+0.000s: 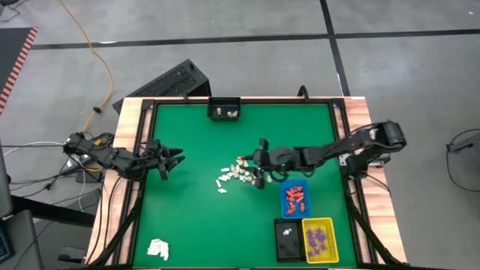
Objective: Sort Halloween decoration
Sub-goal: Put the orange skeleton toy into the blue bin
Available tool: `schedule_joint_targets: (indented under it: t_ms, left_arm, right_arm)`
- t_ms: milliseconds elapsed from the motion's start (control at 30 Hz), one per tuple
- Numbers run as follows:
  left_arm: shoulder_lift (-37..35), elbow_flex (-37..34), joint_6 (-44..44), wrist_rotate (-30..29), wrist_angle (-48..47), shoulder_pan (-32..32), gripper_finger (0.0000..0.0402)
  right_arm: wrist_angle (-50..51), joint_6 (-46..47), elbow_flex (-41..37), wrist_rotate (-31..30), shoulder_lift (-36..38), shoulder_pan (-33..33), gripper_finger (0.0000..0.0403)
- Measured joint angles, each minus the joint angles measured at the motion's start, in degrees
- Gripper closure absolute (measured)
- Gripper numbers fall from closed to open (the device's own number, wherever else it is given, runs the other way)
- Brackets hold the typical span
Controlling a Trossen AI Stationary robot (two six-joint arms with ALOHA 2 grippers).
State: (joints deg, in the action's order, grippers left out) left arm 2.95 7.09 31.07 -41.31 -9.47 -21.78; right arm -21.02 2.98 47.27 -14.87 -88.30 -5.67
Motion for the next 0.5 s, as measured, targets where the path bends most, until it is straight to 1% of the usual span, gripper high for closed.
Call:
schedule_joint_targets:
  t_ms: [67,233,333,500]
  left_arm:
    - [0.01,0.00,0.88,-0.02,-1.10,0.00,0.0213]
    - [0.01,0.00,3.04,-0.03,-2.52,0.00,0.0213]
    - [0.01,0.00,3.05,-0.14,-2.63,0.00,0.0213]
    - [0.01,0.00,3.63,-0.54,-2.68,0.00,0.0213]
  right_arm:
    - [1.23,2.15,1.43,-1.76,-2.62,0.30,0.0243]
    - [4.86,7.74,5.38,-1.84,-7.82,0.98,0.0243]
    - [10.23,9.01,8.83,-2.03,-10.64,0.96,0.0243]
    - [18.33,8.32,14.49,-2.00,-14.80,0.96,0.0243]
